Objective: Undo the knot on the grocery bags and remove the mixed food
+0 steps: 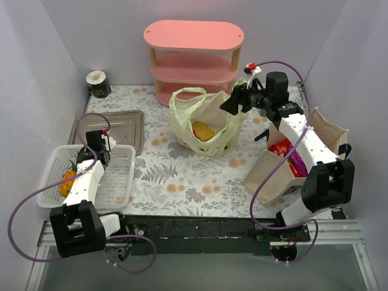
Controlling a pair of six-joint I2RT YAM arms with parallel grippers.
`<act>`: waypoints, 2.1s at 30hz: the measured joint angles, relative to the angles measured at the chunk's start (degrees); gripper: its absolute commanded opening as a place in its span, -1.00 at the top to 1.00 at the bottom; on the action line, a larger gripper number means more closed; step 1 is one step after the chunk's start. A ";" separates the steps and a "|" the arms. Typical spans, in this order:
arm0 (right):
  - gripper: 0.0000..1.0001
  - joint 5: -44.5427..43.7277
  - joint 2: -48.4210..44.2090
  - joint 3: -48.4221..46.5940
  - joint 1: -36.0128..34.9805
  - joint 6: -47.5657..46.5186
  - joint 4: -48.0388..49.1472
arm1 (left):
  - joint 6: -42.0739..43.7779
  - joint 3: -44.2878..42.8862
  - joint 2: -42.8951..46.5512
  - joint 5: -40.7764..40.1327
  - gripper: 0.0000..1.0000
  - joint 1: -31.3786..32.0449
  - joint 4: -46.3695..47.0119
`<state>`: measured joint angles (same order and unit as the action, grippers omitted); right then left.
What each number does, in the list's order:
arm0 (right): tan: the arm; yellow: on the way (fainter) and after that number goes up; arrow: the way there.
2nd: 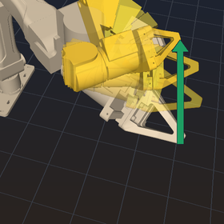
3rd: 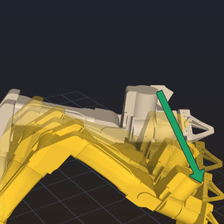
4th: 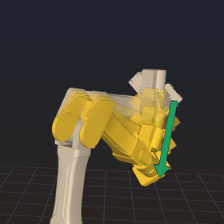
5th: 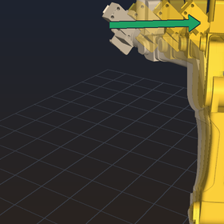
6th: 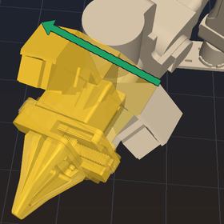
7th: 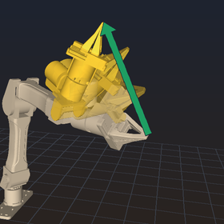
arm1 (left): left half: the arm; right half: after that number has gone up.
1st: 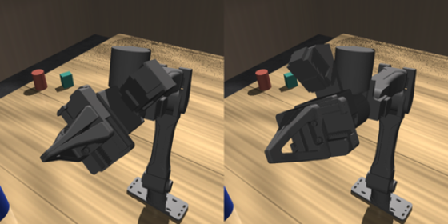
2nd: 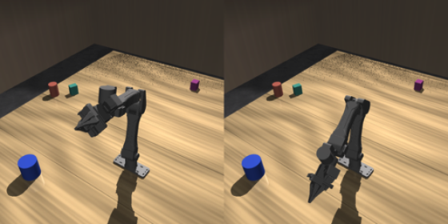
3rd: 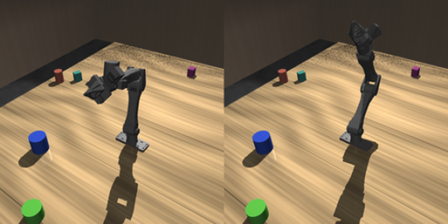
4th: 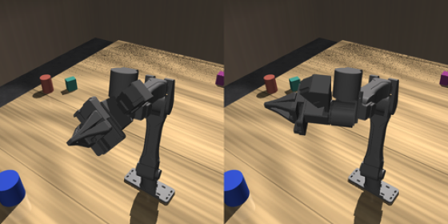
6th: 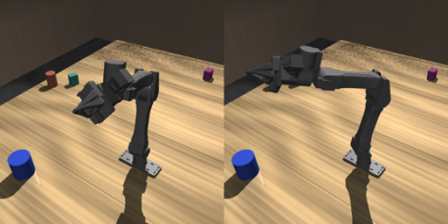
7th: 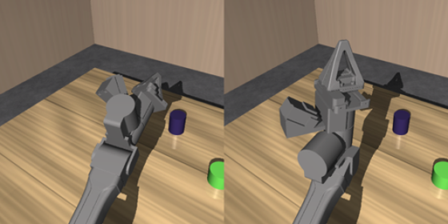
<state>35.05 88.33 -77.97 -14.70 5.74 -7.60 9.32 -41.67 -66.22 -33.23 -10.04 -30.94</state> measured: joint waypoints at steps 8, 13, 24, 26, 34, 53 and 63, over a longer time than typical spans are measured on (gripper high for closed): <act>-0.55 0.07 -0.20 0.22 0.00 -0.15 0.00 | 8.46 6.56 -0.07 -0.33 1.00 -0.04 10.49; -0.56 0.02 -1.18 1.46 0.00 -0.37 -0.02 | 10.34 7.87 -2.60 -1.29 0.60 -0.37 16.65; -0.57 0.04 -3.34 2.43 0.00 -2.67 -1.03 | 2.84 1.95 -7.37 -3.76 -0.79 -0.39 12.20; -0.57 0.13 -3.48 1.97 0.00 -3.34 -1.92 | 1.22 -0.26 -7.32 -3.61 -0.83 -0.39 9.27; -0.46 2.47 -5.31 -2.99 -0.87 -9.09 -3.32 | -10.71 -23.19 -7.61 7.93 -0.96 0.87 -3.26; -0.18 -6.67 4.33 6.47 -13.49 -9.25 6.56 | -33.86 -43.50 -27.21 70.69 -0.96 25.57 -3.76; -0.31 -12.90 -1.92 25.51 -21.27 -13.03 8.59 | -36.96 -37.94 -29.86 64.37 -0.71 33.90 0.28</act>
<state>22.15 86.41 -52.47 -35.97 -7.29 0.99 -27.64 -79.61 -96.07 31.14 23.86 -30.65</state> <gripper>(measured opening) 0.631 0.956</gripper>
